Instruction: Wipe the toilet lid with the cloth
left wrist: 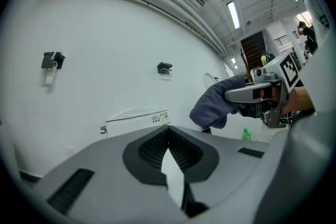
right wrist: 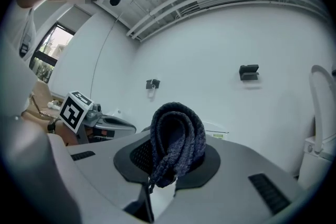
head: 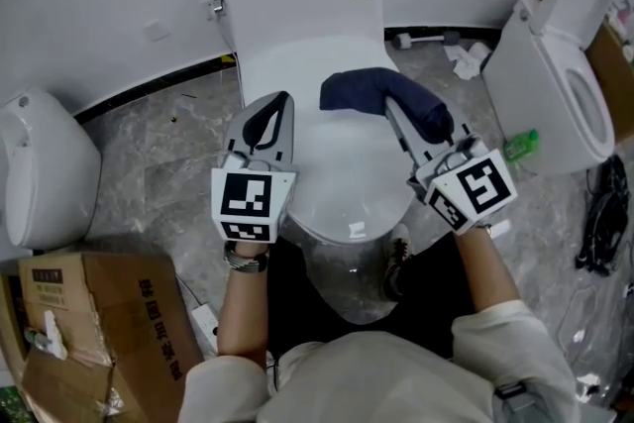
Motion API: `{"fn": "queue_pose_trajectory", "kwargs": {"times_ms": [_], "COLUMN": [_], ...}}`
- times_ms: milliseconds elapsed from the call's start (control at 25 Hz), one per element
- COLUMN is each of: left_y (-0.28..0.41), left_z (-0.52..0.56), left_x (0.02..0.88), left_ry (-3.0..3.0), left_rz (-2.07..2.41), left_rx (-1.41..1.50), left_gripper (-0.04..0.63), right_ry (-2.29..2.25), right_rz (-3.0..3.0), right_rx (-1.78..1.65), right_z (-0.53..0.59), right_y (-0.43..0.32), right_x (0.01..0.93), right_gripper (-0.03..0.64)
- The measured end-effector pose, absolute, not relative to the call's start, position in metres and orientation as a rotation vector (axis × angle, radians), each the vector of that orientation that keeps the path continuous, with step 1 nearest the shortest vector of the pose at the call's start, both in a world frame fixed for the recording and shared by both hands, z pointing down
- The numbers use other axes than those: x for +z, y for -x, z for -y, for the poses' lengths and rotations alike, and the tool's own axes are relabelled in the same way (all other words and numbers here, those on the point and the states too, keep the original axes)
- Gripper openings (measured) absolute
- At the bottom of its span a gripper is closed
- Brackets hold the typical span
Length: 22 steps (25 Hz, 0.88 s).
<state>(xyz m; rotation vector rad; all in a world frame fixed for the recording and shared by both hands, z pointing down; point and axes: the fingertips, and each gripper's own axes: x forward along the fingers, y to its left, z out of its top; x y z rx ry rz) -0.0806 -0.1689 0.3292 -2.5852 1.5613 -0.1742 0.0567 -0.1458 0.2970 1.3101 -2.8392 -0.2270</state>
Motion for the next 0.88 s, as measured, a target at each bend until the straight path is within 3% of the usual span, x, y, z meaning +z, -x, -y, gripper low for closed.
{"fn": "queue_pose_trajectory", "kwargs": {"times_ms": [880], "left_y": [0.070], "left_z": [0.167], "left_x": [0.321], "left_ry": [2.557], "left_rz": [-1.534], "left_rx": [-0.218], "left_gripper": [0.001], "right_ry": [-1.384], "right_rz": [2.701], "right_rx": [-0.263], "right_z": [0.162], "right_y": [-0.077], "right_x": [0.322], "right_gripper": [0.078]}}
